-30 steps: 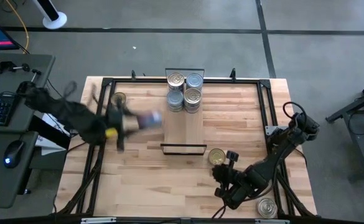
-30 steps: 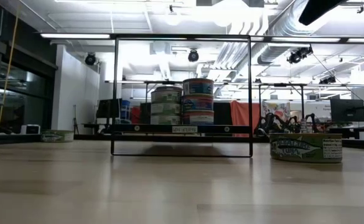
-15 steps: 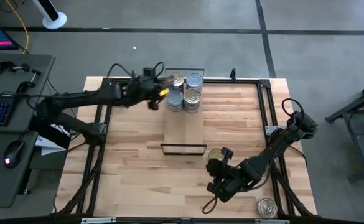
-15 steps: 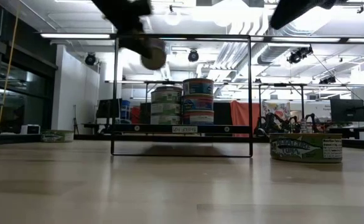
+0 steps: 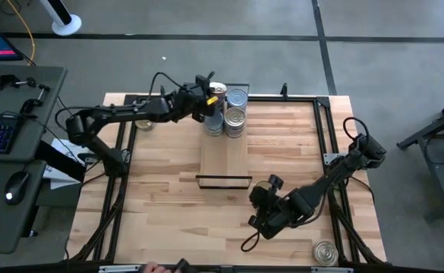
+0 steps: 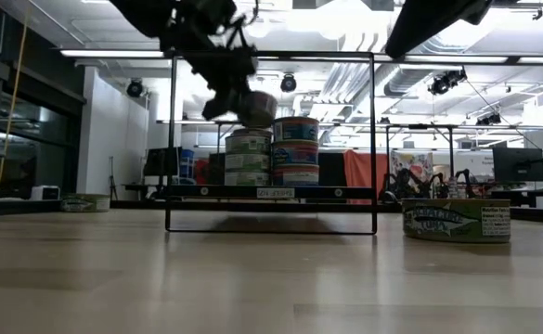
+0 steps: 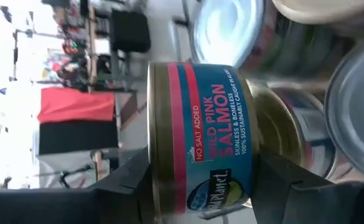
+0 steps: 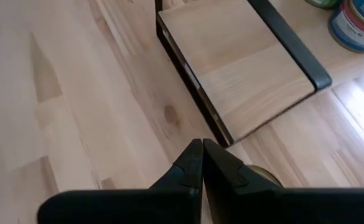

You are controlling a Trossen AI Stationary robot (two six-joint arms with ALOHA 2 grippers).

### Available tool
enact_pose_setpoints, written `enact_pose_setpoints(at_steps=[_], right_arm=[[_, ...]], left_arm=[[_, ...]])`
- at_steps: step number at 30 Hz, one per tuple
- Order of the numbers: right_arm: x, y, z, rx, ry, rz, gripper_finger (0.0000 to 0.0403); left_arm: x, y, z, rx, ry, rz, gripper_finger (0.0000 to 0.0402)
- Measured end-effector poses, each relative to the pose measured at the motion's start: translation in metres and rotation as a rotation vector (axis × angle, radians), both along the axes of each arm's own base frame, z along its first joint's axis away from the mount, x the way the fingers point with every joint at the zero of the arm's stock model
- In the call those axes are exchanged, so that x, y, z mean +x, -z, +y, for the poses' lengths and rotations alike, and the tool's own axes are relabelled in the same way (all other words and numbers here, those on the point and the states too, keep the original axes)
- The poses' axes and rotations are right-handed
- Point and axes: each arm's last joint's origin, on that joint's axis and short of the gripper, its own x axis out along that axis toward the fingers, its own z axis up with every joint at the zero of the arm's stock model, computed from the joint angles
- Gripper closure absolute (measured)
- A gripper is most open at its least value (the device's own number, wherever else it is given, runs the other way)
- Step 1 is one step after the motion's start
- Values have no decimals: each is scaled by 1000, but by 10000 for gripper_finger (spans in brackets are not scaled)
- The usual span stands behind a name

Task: Stack canned seafood by type on shelf
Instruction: Stack the pink and blue tuna cans on top of the pink and blue tuna can

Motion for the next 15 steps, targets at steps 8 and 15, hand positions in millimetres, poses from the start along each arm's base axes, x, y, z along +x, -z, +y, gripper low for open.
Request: enact_pose_setpoints(at_steps=[8, 15], right_arm=[[-3, 1, -2, -18, 5, 28, 403], [-3, 1, -2, -17, 6, 27, 403]], left_arm=[[0, 3, 9, 48, -49, 27, 238], [-5, 9, 11, 8, -58, 84, 238]])
